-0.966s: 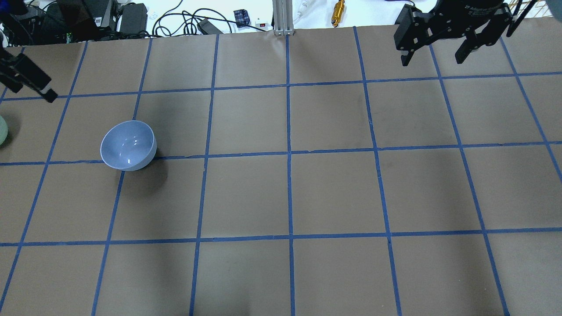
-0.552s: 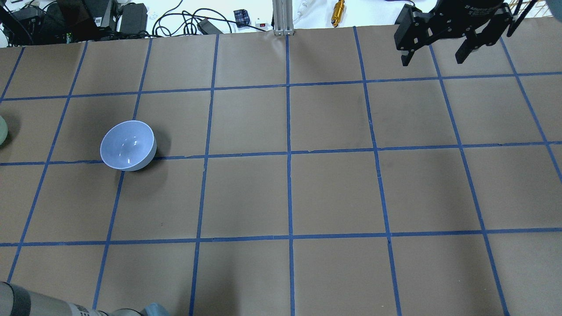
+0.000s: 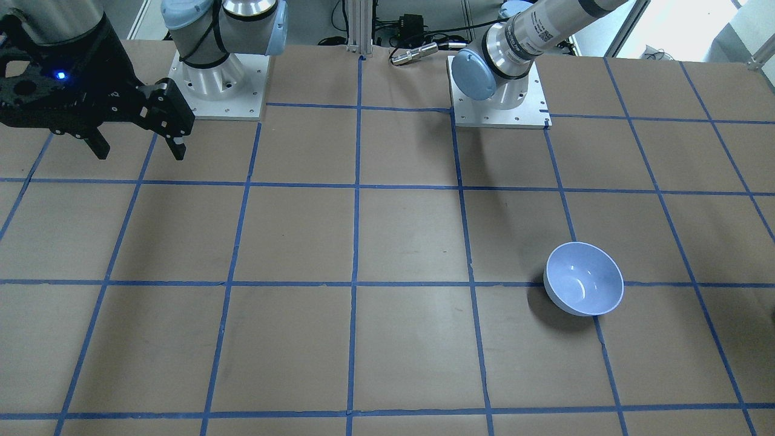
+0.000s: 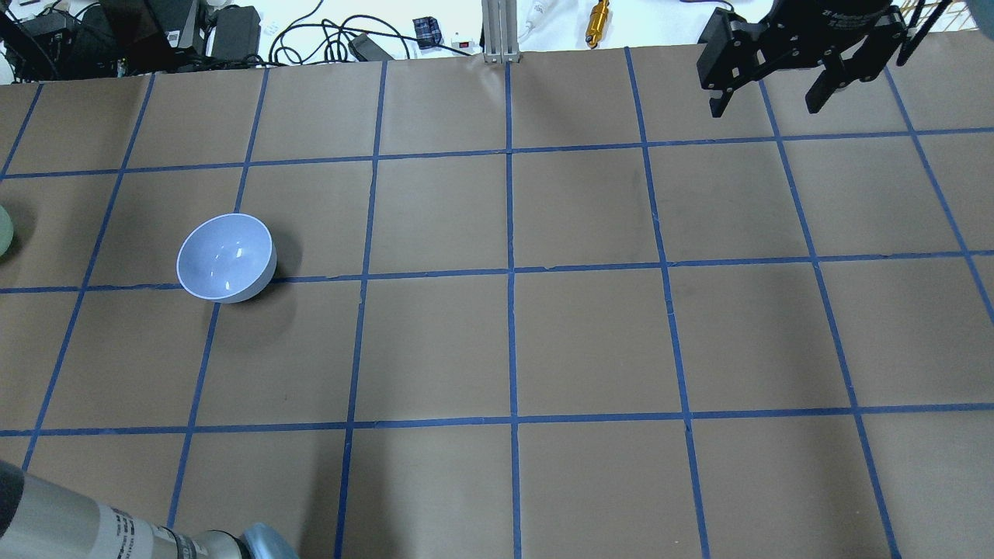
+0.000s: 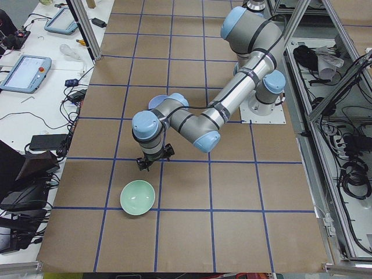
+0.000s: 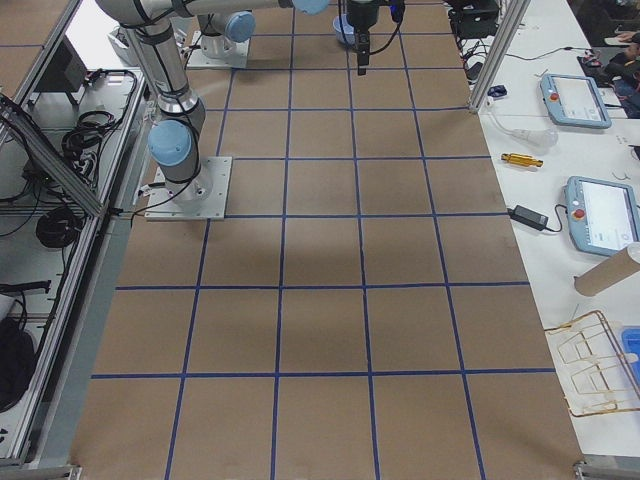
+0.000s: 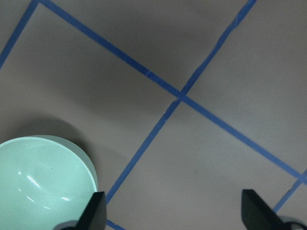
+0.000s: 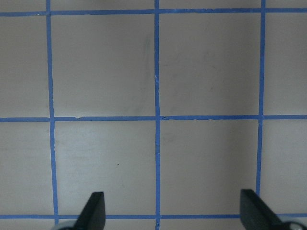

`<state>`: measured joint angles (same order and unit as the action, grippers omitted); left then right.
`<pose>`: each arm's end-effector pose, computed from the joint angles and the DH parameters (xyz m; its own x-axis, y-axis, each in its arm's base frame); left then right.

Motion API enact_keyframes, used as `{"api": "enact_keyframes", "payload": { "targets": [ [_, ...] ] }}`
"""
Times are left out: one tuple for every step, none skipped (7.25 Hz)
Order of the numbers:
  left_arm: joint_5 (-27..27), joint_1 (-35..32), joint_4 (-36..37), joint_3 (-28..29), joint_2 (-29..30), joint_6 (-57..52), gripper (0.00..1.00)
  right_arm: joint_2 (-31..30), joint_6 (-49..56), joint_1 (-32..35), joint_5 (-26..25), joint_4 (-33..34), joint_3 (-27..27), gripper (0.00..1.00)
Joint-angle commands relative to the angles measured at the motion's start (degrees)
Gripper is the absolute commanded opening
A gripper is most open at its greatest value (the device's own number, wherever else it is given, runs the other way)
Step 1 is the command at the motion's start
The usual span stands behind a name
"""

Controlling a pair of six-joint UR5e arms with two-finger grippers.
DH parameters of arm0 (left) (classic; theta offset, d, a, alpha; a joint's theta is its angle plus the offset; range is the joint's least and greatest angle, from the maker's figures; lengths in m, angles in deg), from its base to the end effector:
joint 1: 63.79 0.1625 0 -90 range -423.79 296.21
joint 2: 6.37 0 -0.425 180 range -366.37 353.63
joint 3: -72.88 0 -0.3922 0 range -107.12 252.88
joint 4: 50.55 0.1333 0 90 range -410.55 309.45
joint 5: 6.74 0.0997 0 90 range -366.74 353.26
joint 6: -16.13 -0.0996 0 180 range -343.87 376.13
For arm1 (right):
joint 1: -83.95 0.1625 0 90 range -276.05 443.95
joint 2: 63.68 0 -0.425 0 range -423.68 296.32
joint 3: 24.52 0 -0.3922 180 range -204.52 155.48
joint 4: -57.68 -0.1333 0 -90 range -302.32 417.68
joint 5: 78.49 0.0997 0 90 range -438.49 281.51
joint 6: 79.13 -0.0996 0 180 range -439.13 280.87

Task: Stack green bowl on blue bowl
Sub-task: 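Lower the left gripper and grasp the rim of the mint-green bowl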

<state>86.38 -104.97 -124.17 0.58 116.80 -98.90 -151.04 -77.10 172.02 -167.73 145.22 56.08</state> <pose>0.4515 -0.5649 0.3158 -0.4040 0.9147 0.0086 0.9135 0.4029 0.0560 0.1172 -0.5202 0.5414 -0.9999 -0.0026 -0.0106 -0.0018 0.9972 -0.0754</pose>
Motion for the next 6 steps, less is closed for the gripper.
{"api": "enact_keyframes", "payload": {
  "targets": [
    [-0.3, 2.93, 8.27, 2.86, 7.67, -12.98, 1.0, -0.09, 0.0, 0.0, 0.03, 0.0, 0.0, 1.0],
    [-0.4, 3.64, 8.31, 4.17, 9.7, -13.55, 1.0, 0.0, 0.0, 0.0, 0.03, 0.0, 0.0, 1.0],
    [-0.4, 3.65, 8.49, 5.49, 11.81, -14.86, 0.95, -0.09, 0.0, 0.0, 0.03, 0.0, 0.0, 1.0],
    [-0.4, 3.91, 8.49, 6.37, 13.05, -15.65, 0.76, -0.09, 0.0, 0.0, 0.03, 0.0, 0.0, 1.0],
    [-1.79, 3.91, 8.49, 6.56, 13.33, -17.66, 0.36, 0.0, 0.0, 0.0, 0.11, 0.0, 0.0, 1.0],
    [-1.89, 3.91, 8.49, 6.56, 13.15, -17.59, 0.0, 0.0, -0.09, 0.0, 0.11, 0.0, 0.0, 1.0]
  ]
}}
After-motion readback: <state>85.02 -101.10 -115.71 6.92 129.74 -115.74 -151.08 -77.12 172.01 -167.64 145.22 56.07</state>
